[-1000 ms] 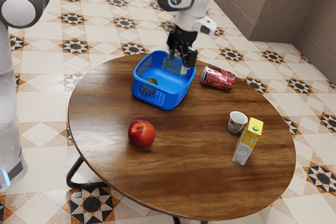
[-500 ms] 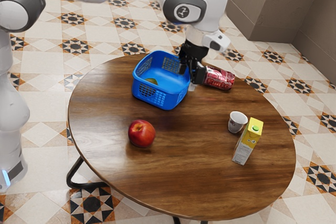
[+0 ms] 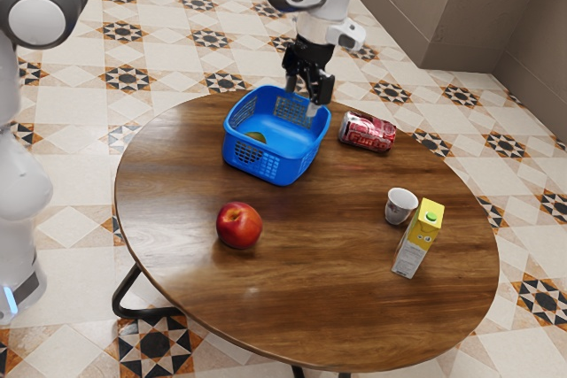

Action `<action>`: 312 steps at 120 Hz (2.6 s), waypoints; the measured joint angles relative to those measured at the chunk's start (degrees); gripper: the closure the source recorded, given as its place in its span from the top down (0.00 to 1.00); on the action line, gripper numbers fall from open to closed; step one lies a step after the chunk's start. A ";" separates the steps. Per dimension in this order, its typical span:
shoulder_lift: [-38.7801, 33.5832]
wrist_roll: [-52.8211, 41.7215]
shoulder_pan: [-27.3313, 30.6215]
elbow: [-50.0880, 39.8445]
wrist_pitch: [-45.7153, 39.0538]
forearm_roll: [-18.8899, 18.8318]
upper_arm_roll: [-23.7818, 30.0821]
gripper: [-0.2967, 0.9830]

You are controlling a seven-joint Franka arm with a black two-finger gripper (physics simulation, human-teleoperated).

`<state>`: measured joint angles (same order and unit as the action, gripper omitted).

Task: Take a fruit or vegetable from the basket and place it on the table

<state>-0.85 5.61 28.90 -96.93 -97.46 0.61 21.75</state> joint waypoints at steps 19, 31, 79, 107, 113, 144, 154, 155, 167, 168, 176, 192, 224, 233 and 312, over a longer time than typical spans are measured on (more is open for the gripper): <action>0.19 -0.07 -4.95 -0.03 0.00 -0.10 -4.28 0.77; 0.25 -0.10 -8.32 -0.04 0.00 -0.14 -6.98 0.77; 0.19 -0.20 -23.21 -0.32 0.09 -0.39 -18.69 0.77; 0.04 -0.51 -27.60 -0.52 1.22 -1.63 -22.22 0.77; -0.04 -0.57 -27.80 -0.49 1.48 -1.95 -22.53 0.77; -3.13 -1.49 -27.20 -5.46 3.19 -3.34 -26.81 0.77; -4.81 -1.81 -21.60 -8.02 3.40 -3.45 -27.93 0.77; -4.86 -1.83 -21.12 -8.18 3.41 -3.45 -27.99 0.77; -4.94 -2.16 -19.47 -8.90 3.09 -3.39 -28.24 0.77; -4.93 -2.18 -19.55 -8.91 3.04 -3.38 -28.24 0.77; -4.90 -2.37 -20.27 -8.97 2.68 -3.34 -28.25 0.77; -4.90 -2.70 -20.51 -9.00 2.22 -3.30 -28.25 0.77; -3.45 -3.15 -21.00 -9.08 1.18 -2.68 -28.15 0.77; -2.86 -3.25 -20.97 -9.25 0.86 -2.58 -28.16 0.77; 0.09 -3.96 -22.10 -12.91 -3.67 -0.70 -28.21 0.77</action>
<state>-0.76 1.65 6.81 -109.84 -101.13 -0.09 -6.46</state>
